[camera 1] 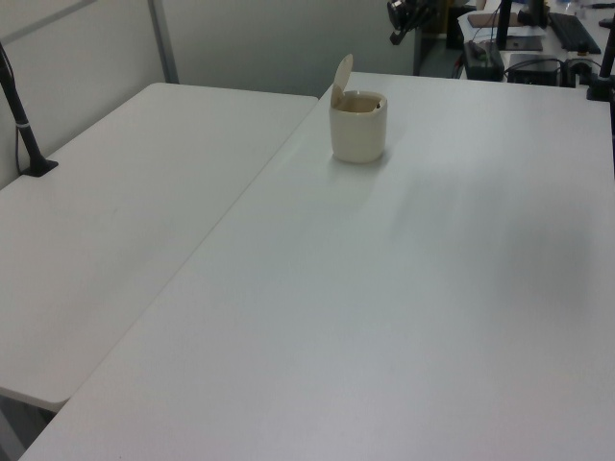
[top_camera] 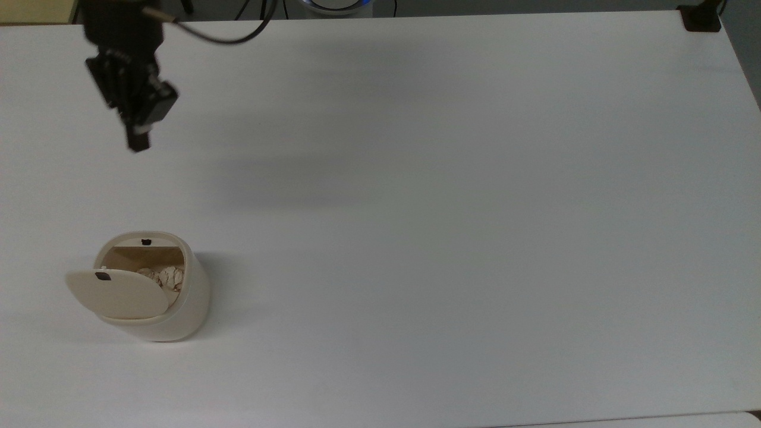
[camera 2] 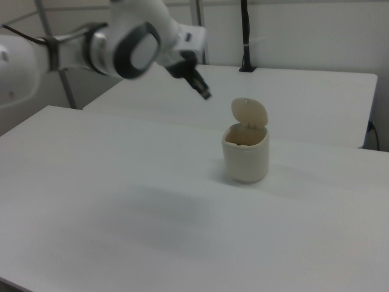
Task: Open the trash bin
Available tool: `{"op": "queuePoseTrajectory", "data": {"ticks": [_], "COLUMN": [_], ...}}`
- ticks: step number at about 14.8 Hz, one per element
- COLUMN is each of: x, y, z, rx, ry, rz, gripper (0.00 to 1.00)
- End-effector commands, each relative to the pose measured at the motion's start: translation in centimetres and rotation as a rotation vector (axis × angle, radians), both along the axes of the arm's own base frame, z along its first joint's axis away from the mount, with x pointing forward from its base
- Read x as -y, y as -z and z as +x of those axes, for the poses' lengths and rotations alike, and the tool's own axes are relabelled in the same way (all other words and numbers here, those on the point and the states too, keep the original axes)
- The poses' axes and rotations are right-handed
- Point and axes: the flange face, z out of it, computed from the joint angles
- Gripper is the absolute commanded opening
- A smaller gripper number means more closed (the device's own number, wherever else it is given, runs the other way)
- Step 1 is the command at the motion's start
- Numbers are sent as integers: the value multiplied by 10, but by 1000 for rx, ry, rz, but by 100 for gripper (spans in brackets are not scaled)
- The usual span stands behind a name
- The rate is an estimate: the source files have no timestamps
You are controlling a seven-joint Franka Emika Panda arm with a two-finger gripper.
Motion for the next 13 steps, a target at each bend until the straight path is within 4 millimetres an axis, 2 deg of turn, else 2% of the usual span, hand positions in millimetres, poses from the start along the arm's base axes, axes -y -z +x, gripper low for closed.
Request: {"op": "queuePoseTrajectory", "data": {"ticks": [1,2,4,5,7,10,13], "x": [-63,-75,-102,-122,-143,-150,-149], "y": [-34,-39,-46,-43,-38,-28,-25], "z": [-43,-52,-71,-86,-103,-115,-110], "rx": [-152,-194,-271,-331,-386,-505,-510], "ry": [-64,-80,-125,-162,-202,-309,-429], "rz": [41,43,43,38,33,9,-30], "gripper": [43,68,99,100,100,100,100]}}
